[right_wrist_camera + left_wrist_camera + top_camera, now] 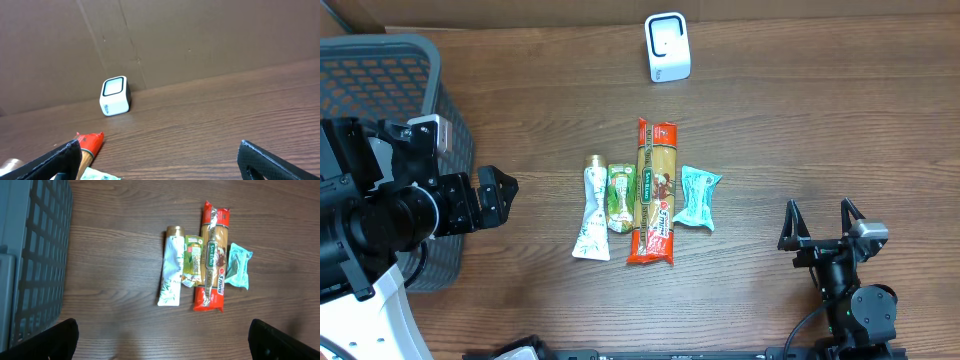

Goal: Scan the item barcode

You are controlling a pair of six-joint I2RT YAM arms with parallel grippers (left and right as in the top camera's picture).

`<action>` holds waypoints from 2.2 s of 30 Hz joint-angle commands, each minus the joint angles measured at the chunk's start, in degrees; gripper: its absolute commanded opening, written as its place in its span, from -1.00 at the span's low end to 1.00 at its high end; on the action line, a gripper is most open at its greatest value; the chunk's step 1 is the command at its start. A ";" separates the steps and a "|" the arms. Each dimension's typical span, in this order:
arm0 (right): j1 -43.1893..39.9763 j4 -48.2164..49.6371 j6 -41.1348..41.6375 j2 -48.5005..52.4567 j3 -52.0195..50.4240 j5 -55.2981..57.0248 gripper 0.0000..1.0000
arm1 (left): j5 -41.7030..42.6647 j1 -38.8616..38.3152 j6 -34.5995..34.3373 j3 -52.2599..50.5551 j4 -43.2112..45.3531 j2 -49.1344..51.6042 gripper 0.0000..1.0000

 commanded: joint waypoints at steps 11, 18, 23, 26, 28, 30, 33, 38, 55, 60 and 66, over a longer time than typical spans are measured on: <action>0.28 0.33 -0.48 -0.63 -0.61 0.39 1.00 | -0.39 0.28 0.44 -0.04 0.07 0.20 0.99; 0.28 0.33 -0.48 -0.63 -0.61 0.39 1.00 | -0.39 0.28 0.44 -0.04 0.07 0.20 0.99; 0.28 0.33 -0.48 -0.63 -0.61 0.39 1.00 | -0.37 0.28 0.44 -0.04 0.07 0.20 1.00; 0.28 0.33 -0.48 -0.63 -0.61 0.39 1.00 | -0.37 0.28 0.44 -0.04 0.07 0.20 1.00; 0.28 0.33 -0.48 -0.63 -0.61 0.39 1.00 | -0.39 0.28 0.44 -0.04 0.07 0.20 0.99; 0.28 0.33 -0.48 -0.63 -0.61 0.39 1.00 | -0.37 0.28 0.44 -0.04 0.07 0.20 1.00; 0.28 0.33 -0.48 -0.63 -0.61 0.39 1.00 | -0.39 0.28 0.44 -0.04 0.07 0.20 0.99; 0.28 0.33 -0.48 -0.63 -0.61 0.39 1.00 | -0.39 0.28 0.44 -0.04 0.07 0.20 1.00; 0.28 0.63 -0.42 -0.63 -0.61 0.37 1.00 | -0.37 0.28 0.44 -0.04 0.07 0.20 0.99; 0.28 1.20 0.39 -0.63 -0.61 -0.72 1.00 | -0.39 0.28 0.44 -0.04 0.07 0.20 1.00; 0.28 0.96 0.42 -0.63 -0.59 -8.00 1.00 | -0.39 0.28 0.44 -0.04 0.07 0.20 0.99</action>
